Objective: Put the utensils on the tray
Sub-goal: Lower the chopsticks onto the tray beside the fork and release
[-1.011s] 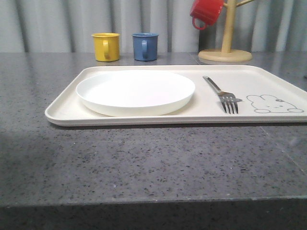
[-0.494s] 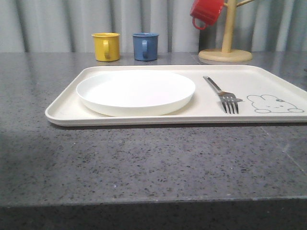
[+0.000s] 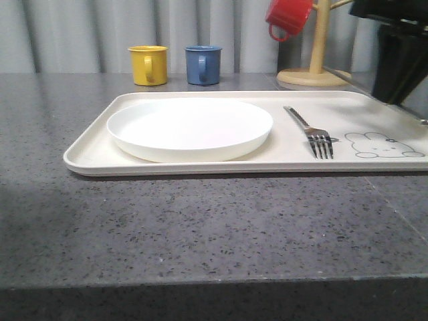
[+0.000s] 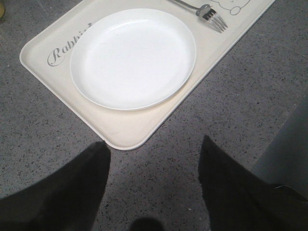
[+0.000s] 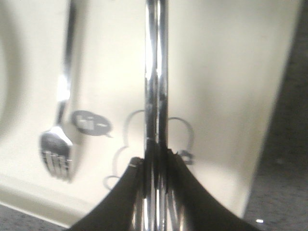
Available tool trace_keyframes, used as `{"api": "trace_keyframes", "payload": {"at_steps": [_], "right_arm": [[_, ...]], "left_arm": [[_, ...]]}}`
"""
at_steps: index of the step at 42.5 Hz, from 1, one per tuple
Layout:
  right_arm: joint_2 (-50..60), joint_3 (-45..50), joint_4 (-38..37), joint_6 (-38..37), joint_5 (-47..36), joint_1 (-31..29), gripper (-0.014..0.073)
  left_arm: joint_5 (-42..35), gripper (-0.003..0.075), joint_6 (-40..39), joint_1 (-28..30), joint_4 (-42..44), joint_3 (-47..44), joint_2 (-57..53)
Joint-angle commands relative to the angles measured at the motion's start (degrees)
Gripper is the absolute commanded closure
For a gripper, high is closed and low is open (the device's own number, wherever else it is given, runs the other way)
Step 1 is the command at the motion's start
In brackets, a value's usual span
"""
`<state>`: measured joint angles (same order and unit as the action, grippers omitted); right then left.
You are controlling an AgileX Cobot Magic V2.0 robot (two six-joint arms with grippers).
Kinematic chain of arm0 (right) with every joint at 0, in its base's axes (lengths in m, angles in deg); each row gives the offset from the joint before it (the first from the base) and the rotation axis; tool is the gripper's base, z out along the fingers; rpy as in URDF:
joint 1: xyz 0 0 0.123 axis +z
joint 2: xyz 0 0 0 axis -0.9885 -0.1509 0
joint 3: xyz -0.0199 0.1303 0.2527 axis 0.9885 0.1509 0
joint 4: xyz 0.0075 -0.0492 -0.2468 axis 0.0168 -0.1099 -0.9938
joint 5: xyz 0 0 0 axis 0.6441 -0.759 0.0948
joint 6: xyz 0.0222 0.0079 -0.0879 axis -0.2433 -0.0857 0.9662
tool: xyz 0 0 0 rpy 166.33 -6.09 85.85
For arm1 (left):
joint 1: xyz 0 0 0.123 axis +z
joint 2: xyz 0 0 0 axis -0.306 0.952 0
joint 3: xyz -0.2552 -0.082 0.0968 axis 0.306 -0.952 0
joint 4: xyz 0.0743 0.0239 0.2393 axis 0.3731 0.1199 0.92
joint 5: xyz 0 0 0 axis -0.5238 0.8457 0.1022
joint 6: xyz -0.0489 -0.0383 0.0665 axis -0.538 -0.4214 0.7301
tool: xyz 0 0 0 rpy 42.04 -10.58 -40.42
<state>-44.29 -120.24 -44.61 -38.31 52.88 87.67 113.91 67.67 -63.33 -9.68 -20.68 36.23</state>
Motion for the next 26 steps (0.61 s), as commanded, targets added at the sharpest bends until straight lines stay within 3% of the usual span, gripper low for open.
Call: {"api": "trace_keyframes", "payload": {"at_steps": [1, 16, 26], "right_arm": [[1.4, -1.3, 1.3, -5.2, 2.8, 1.8, 0.0495], [-2.8, -1.3, 0.0, -15.1, 1.6, 2.4, 0.0469], [-2.7, -1.3, -0.5, -14.8, 0.1, 2.4, 0.02]], "left_arm": [[-4.0, 0.0312, -0.8, -0.5, 0.2, 1.5, -0.3], [-4.0, 0.0312, -0.8, -0.5, 0.2, 1.5, -0.3], [-4.0, 0.0312, -0.8, -0.5, 0.2, 1.5, -0.3]]}}
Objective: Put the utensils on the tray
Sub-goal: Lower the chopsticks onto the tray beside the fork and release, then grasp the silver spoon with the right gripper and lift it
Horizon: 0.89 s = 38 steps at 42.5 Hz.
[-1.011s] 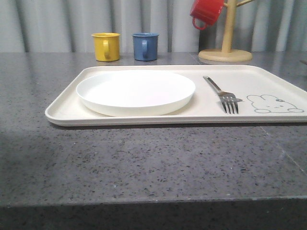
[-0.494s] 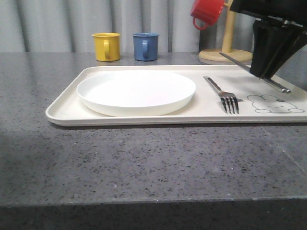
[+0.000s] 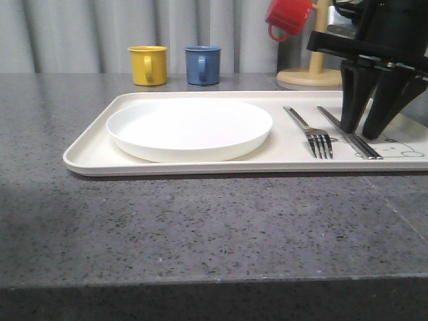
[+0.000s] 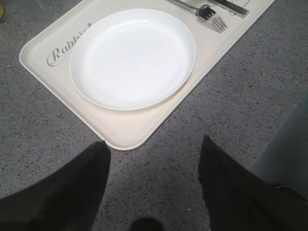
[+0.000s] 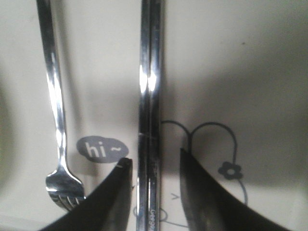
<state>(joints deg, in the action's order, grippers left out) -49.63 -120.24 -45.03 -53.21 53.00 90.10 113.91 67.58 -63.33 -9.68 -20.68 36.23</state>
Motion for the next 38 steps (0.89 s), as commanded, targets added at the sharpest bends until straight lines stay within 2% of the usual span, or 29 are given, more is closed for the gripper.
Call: {"api": "trace_keyframes", "payload": {"at_steps": [1, 7, 11, 15, 18, 23, 29, 38], "right_arm": [[2.8, -1.3, -0.4, 0.6, -0.4, 0.0, 0.0195], [6.2, -2.5, -6.2, 4.6, 0.7, 0.0, 0.0199], [10.3, -2.5, -13.1, 5.6, 1.8, -0.7, 0.0199], [13.7, -2.5, -20.3, 5.6, 2.8, -2.9, 0.0199], [15.1, -2.5, -22.7, 5.9, 3.5, -5.8, 0.0199], [14.9, -2.2, -22.4, 8.6, 4.9, -13.2, 0.0199], [13.2, -2.1, -21.2, 12.3, 5.3, -19.3, 0.0199], [9.4, -2.1, -21.2, 15.3, 4.4, -23.2, 0.0199]], "left_arm": [[-4.0, 0.0311, -0.7, -0.5, 0.2, 1.5, -0.3], [-4.0, 0.0312, -0.7, -0.5, 0.2, 1.5, -0.3], [-4.0, 0.0312, -0.7, -0.5, 0.2, 1.5, -0.3], [-4.0, 0.0311, -0.7, -0.5, 0.2, 1.5, -0.3], [-4.0, 0.0312, -0.7, -0.5, 0.2, 1.5, -0.3], [-4.0, 0.0312, -0.7, -0.5, 0.2, 1.5, -0.3], [-4.0, 0.0312, -0.7, -0.5, 0.2, 1.5, -0.3], [-4.0, 0.0311, -0.7, -0.5, 0.2, 1.5, -0.3]]}}
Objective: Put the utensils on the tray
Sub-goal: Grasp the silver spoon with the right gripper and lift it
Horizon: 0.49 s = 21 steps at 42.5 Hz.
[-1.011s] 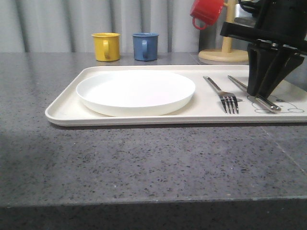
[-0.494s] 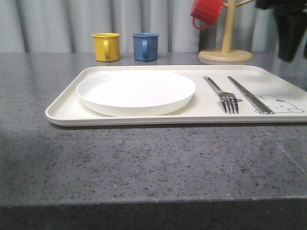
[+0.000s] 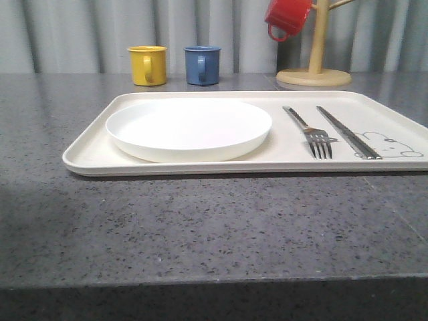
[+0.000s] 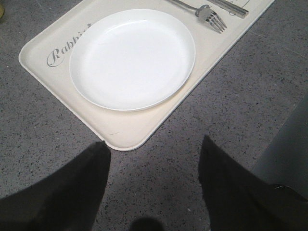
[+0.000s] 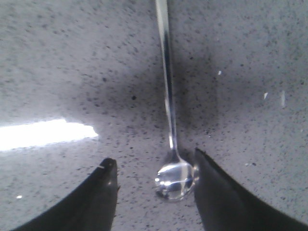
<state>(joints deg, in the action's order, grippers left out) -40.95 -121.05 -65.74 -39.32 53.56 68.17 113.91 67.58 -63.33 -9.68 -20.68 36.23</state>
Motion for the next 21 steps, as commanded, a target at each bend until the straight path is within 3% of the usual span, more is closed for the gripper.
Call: {"api": "trace_keyframes", "payload": {"at_steps": [1, 21], "right_arm": [[0.4, -1.3, -0.5, 1.4, 3.6, -1.5, 0.0199], [-6.7, -1.4, -0.4, 1.8, 2.7, -3.6, 0.02]], "left_arm": [[-4.0, 0.0312, -0.7, -0.5, 0.2, 1.5, -0.3], [-4.0, 0.0312, -0.7, -0.5, 0.2, 1.5, -0.3]]}}
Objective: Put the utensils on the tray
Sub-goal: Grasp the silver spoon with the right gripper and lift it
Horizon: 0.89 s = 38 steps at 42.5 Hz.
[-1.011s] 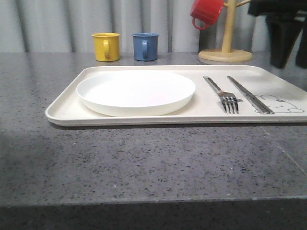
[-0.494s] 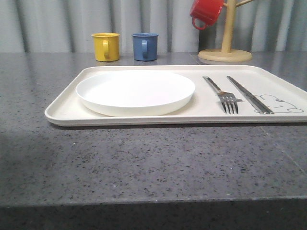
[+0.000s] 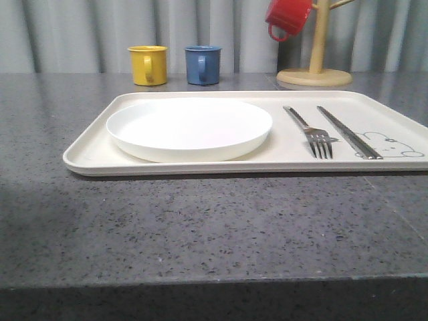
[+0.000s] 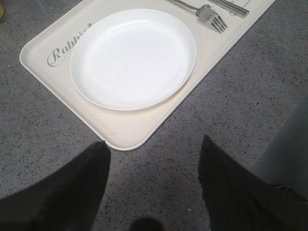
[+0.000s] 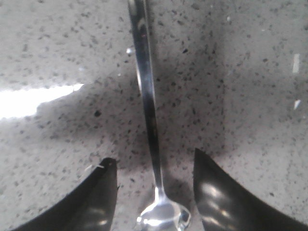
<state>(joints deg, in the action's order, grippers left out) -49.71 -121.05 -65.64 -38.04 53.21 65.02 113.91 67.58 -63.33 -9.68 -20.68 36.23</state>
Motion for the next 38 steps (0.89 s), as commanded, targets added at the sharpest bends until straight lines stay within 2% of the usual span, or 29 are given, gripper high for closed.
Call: {"api": "trace_keyframes", "payload": {"at_steps": [1, 5, 24, 32, 38], "right_arm": [[1.8, -1.5, -0.5, 0.6, 2.9, -0.4, 0.02], [1.2, -1.5, -0.1, 0.6, 2.4, -0.4, 0.0221], [0.4, -1.6, 1.3, 1.2, 1.5, -0.4, 0.0608], [2.1, -1.6, 2.9, 1.2, 2.0, 0.2, 0.0608], [5.7, -1.6, 7.9, 1.2, 2.3, 2.8, 0.0608]], "left_arm": [[-4.0, 0.0311, -0.7, -0.5, 0.2, 1.5, -0.3], [-4.0, 0.0312, -0.7, -0.5, 0.2, 1.5, -0.3], [-4.0, 0.0311, -0.7, -0.5, 0.2, 1.5, -0.3], [-4.0, 0.0312, -0.7, -0.5, 0.2, 1.5, -0.3], [-4.0, 0.0312, -0.7, -0.5, 0.2, 1.5, -0.3]]}}
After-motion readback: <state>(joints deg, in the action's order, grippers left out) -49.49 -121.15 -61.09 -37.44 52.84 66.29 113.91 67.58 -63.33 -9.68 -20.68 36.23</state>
